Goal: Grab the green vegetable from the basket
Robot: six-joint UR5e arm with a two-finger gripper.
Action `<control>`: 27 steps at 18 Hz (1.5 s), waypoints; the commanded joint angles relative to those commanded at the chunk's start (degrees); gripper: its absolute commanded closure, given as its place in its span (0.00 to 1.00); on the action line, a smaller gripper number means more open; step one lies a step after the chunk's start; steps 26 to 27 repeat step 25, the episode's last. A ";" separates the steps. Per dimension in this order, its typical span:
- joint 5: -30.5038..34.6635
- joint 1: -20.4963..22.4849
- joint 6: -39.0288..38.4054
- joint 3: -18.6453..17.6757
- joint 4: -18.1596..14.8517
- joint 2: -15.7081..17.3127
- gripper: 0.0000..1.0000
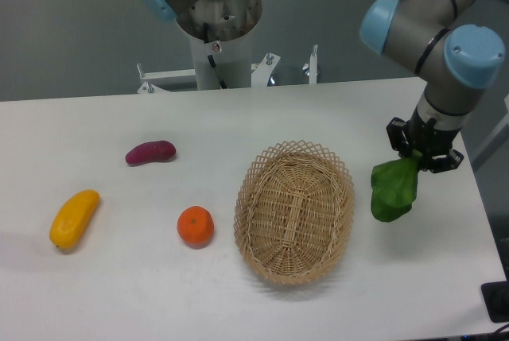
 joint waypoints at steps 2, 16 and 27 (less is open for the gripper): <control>-0.09 0.00 -0.09 0.09 -0.44 0.00 1.00; 1.05 0.00 0.44 2.02 -2.81 -0.79 1.00; 2.28 -0.44 0.35 2.02 -2.64 -0.88 1.00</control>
